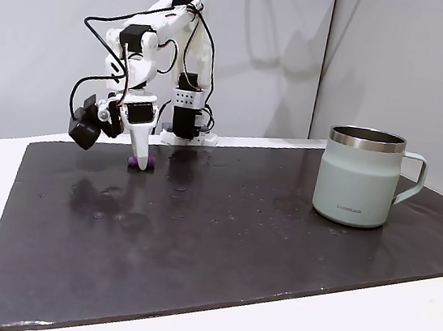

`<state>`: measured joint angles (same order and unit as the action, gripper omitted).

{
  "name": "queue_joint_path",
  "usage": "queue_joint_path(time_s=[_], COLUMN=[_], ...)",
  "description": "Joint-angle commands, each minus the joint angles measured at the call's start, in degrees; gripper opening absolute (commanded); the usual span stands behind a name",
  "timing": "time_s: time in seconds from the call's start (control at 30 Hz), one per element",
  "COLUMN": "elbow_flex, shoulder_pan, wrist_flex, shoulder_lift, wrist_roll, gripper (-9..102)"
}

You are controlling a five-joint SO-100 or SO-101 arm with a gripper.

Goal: Grasp a pengrip and put it in the cup.

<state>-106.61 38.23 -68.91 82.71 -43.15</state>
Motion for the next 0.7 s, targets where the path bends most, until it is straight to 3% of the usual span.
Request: queue_joint_path(time_s=[0.0,0.1,0.33,0.67], elbow_flex=[0.09,0.09,0.53,8.44], shoulder_pan=[-0.7,-0.53,-1.23,-5.1], wrist_flex=[0.35,0.26,-2.29,-12.92], shoulder_lift=[-0.09,-0.44,7.47,27.69], wrist_roll=[-1.05,-1.05,0.97,7.21], gripper=[10,1,0,0])
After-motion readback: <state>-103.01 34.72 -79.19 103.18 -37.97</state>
